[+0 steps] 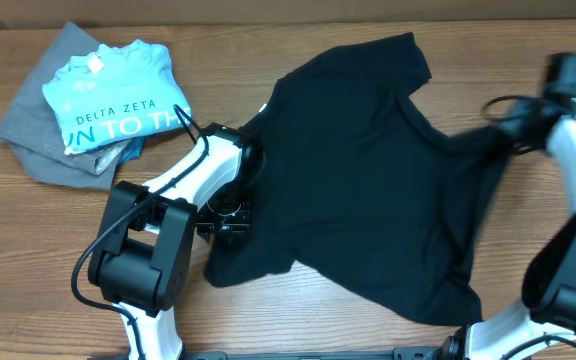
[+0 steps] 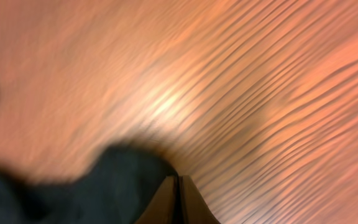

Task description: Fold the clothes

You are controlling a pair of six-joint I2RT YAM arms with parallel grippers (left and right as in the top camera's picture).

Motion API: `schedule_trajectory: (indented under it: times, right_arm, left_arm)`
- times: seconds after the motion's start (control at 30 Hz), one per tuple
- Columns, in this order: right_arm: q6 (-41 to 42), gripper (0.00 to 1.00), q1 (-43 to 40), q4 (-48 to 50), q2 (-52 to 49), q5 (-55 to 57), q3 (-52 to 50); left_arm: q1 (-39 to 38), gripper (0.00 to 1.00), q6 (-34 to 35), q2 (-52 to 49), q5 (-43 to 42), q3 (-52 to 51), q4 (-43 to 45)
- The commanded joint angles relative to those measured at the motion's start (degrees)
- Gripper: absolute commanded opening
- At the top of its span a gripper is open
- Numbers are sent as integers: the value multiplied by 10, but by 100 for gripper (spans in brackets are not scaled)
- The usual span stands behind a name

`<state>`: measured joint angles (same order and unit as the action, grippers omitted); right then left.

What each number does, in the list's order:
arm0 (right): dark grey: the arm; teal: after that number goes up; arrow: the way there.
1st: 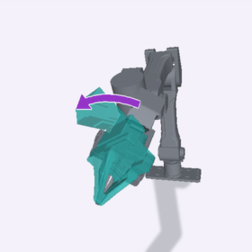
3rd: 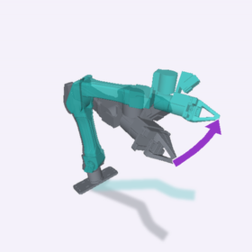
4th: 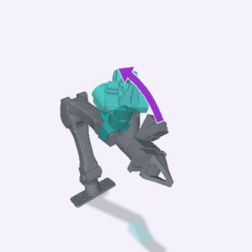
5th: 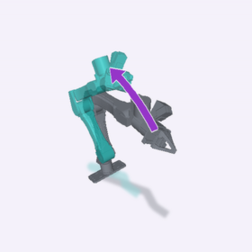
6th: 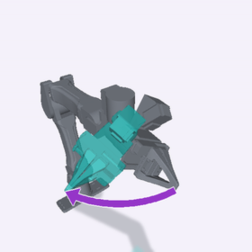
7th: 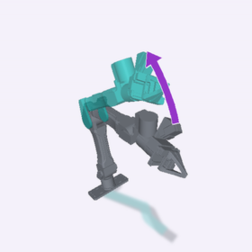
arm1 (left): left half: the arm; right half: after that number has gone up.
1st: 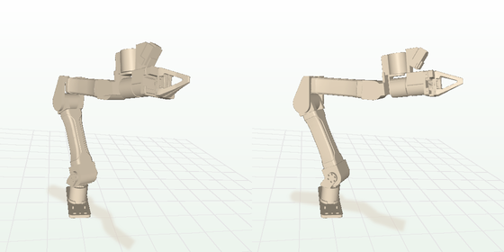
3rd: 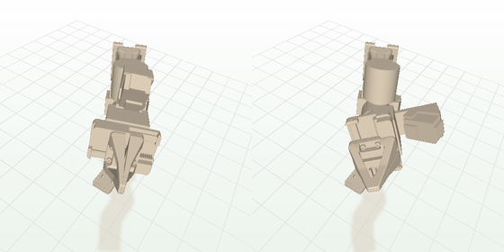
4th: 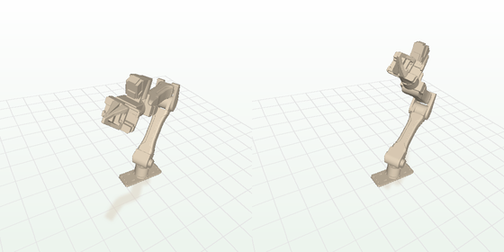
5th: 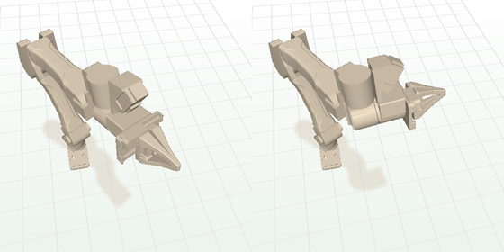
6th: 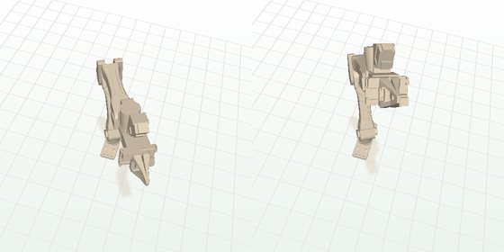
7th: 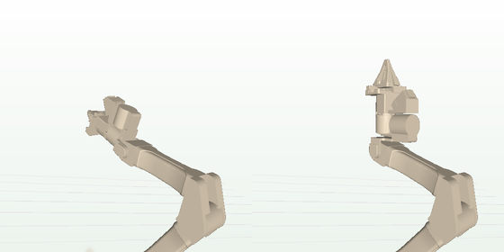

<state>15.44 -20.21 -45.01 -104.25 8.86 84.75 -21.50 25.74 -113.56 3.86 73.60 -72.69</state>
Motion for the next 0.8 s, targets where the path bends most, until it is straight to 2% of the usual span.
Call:
schedule_trajectory:
  times: [0.0, 0.03, 0.1, 0.17, 0.23, 0.37, 0.5, 0.63, 0.7, 0.77]
  right_arm:
    - [-3, 37, -61, 11, 27, 21, 46]
    - [-3, 43, -74, 13, 27, 21, 48]
    - [-1, 47, -97, 9, 27, 20, 48]
    - [23, 59, -116, -7, 27, 18, 48]
    - [35, 63, -129, -24, 27, -7, 48]
    - [6, 63, -132, -58, 27, -129, 48]
    - [-26, 63, -102, -98, 27, -226, 48]
    - [-33, 63, -29, -134, 21, -184, 40]
    - [-10, 62, 13, -134, 12, -151, 21]
    - [20, 62, 32, -134, 6, -106, 1]
  left_arm:
    - [2, 44, -21, 8, -11, 5, 8]
    - [2, 44, -23, 8, -12, 5, 12]
    - [2, 45, -26, 8, -12, 5, 16]
    - [2, 46, -27, 8, -14, 5, 20]
    - [2, 47, -31, 8, -20, 6, 25]
    - [2, 47, -43, 8, -34, 23, 27]
    - [2, 49, -69, 9, -49, 78, 20]
    - [2, 59, -96, 9, -54, 181, 8]
    - [2, 77, -111, 9, -54, 220, 23]
    - [2, 79, -121, 9, -54, 230, 41]
